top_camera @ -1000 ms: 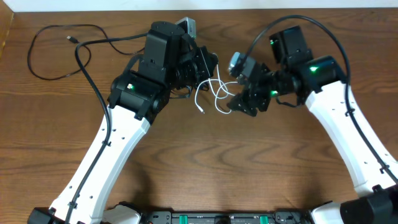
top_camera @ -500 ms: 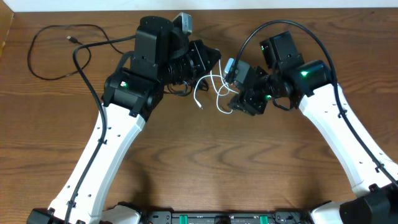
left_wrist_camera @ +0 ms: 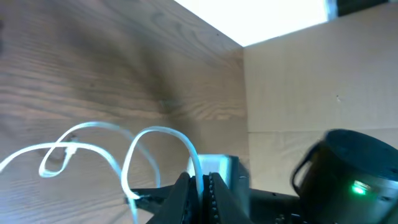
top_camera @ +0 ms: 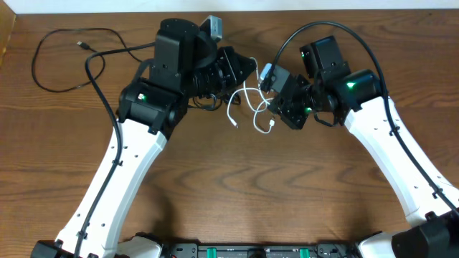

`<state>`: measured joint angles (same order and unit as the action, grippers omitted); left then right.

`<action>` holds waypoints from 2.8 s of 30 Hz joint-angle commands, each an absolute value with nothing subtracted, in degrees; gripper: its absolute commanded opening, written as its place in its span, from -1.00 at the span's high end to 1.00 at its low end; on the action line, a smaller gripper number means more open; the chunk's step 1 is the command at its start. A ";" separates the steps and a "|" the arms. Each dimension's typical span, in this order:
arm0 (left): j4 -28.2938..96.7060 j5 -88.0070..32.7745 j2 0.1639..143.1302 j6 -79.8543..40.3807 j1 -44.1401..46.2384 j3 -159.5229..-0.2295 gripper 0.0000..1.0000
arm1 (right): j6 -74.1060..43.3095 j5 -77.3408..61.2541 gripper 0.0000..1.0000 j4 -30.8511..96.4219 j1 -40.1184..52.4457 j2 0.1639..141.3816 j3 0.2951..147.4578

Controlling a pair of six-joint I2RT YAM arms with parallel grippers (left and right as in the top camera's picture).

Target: Untangle cables

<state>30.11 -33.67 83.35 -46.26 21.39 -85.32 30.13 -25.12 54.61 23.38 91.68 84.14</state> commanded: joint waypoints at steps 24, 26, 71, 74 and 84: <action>45.34 -23.81 83.15 -33.01 20.97 -86.04 -0.12 | -3.92 -24.97 0.98 44.47 22.00 80.99 84.33; 44.21 -27.11 83.15 -33.17 20.97 -86.04 -0.12 | -4.25 -25.02 0.98 44.49 22.02 80.47 84.33; 38.72 -30.92 83.50 11.77 27.35 -86.04 0.04 | -19.75 -38.37 0.98 43.72 20.67 80.47 84.33; 38.70 -28.51 83.85 11.79 27.35 -86.04 0.04 | -19.75 -39.72 0.98 43.72 20.56 80.47 84.33; 37.34 -20.08 84.25 11.79 27.29 -86.04 0.10 | -19.70 -41.56 0.98 45.71 20.23 80.47 84.33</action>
